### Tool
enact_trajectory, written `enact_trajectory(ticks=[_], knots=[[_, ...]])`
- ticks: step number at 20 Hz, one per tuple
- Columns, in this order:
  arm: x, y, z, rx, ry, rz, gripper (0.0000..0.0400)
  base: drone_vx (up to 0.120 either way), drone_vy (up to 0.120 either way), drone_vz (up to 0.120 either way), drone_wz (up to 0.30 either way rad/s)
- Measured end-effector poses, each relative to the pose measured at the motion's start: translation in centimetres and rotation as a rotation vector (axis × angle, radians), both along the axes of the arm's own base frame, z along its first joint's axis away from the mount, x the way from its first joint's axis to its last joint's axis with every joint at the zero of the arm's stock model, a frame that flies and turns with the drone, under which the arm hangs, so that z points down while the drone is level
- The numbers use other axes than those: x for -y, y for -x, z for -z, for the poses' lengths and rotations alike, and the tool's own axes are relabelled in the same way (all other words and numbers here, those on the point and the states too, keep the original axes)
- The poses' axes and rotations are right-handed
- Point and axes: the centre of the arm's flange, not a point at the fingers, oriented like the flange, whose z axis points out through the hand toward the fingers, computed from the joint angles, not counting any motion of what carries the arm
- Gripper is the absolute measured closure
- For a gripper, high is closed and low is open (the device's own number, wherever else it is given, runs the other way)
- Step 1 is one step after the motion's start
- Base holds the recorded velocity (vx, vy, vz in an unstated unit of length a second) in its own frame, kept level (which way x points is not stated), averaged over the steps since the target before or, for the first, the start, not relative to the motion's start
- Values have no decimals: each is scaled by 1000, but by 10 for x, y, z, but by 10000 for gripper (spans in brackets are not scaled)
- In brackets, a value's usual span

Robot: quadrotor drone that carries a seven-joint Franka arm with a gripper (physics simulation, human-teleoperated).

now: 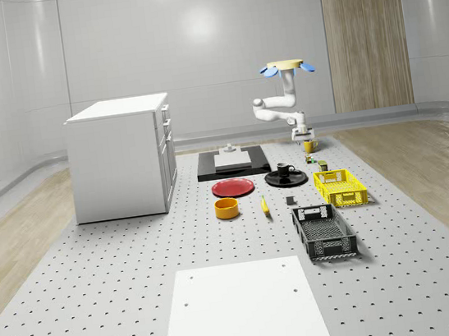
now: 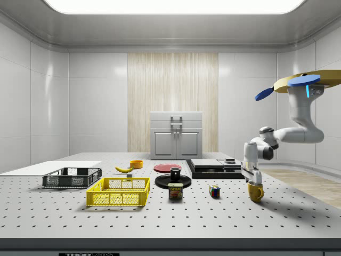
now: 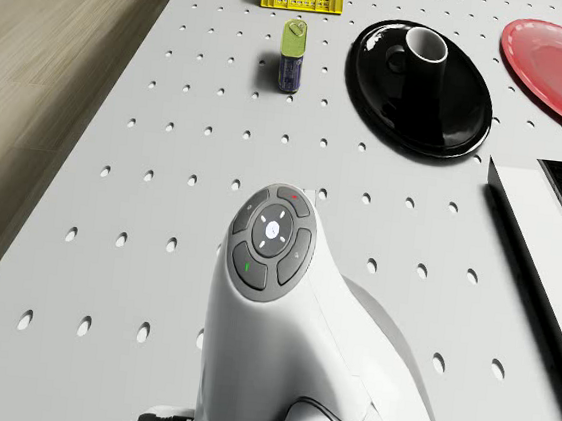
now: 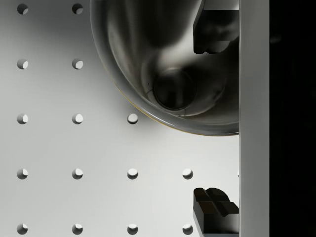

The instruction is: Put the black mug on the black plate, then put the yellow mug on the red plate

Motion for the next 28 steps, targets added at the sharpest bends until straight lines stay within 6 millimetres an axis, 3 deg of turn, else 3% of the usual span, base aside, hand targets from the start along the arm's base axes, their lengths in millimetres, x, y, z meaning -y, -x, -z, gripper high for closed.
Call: enact_trajectory(ticks=[11,12,13,15,18,22,28], knots=[[0,-1,11,0,0,0,0,0,0,0,0],[0,-1,11,0,0,0,23,0,0,0,0],[0,-1,12,0,0,0,82,0,0,0,0],[0,-1,12,0,0,0,164,0,0,0,0],[0,-1,12,0,0,0,230,0,0,0,0],[0,-1,12,0,0,0,268,0,0,0,0],[0,-1,14,0,0,0,285,0,0,0,0]])
